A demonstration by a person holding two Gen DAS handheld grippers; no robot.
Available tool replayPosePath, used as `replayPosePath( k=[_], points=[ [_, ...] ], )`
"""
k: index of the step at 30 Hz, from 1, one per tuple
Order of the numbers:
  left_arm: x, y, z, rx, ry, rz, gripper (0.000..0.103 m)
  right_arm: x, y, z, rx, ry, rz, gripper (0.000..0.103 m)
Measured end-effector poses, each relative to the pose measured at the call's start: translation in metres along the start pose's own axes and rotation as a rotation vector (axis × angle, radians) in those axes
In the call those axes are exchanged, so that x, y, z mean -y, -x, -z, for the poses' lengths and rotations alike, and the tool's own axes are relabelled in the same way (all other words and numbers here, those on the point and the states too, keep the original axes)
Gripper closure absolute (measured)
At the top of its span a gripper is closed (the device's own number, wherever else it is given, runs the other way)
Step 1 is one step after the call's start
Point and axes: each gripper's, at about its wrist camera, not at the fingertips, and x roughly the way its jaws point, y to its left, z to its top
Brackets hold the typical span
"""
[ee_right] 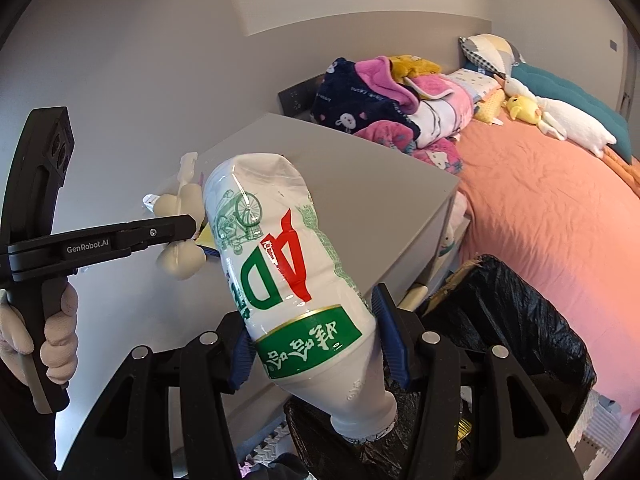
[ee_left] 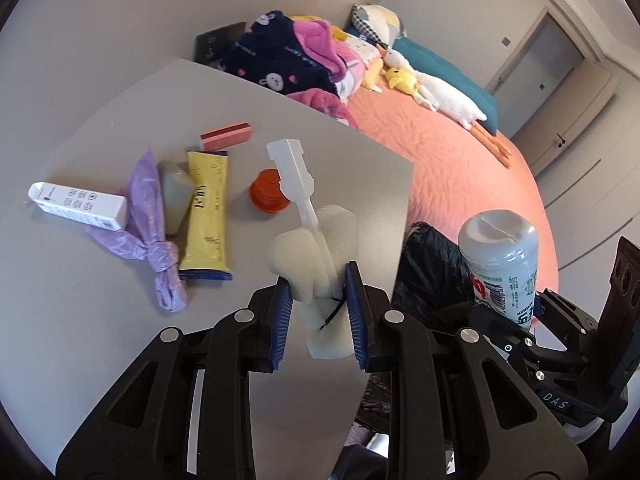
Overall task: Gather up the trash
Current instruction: 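Carry the bottle and plush over the black trash bin and open both grippers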
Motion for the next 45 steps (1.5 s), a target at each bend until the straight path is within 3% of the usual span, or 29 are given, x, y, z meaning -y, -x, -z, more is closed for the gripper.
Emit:
replayPosePath(
  k=[38,40,41,42,43,44,45],
  points=[
    [0.131,-0.052,0.007,-0.120,-0.302,0.196,0.076,0.102,0.077,0.043,0.100,-0.266,0.180,0.048],
    [0.138,-0.055,0.008,-0.129,-0.325,0.234,0.068,0.111,0.085,0.048,0.126,-0.308,0.186,0.048],
    [0.141,-0.056,0.009,-0.132,-0.339,0.242,0.050,0.113,0.088,0.049,0.138,-0.328,0.189,0.044],
    [0.143,-0.056,0.011,-0.129,-0.348,0.245,0.037,0.117,0.092,0.052,0.153,-0.350,0.202,0.031],
    [0.147,-0.055,0.012,-0.120,-0.360,0.241,0.016,0.119,0.098,0.054,0.175,-0.371,0.236,0.025],
    [0.150,-0.054,0.013,-0.106,-0.373,0.239,0.013,0.120,0.103,0.056,0.197,-0.381,0.267,0.017],
    [0.152,-0.052,0.014,-0.097,-0.387,0.243,0.013,0.121,0.107,0.057,0.216,-0.384,0.283,0.017]
  ],
)
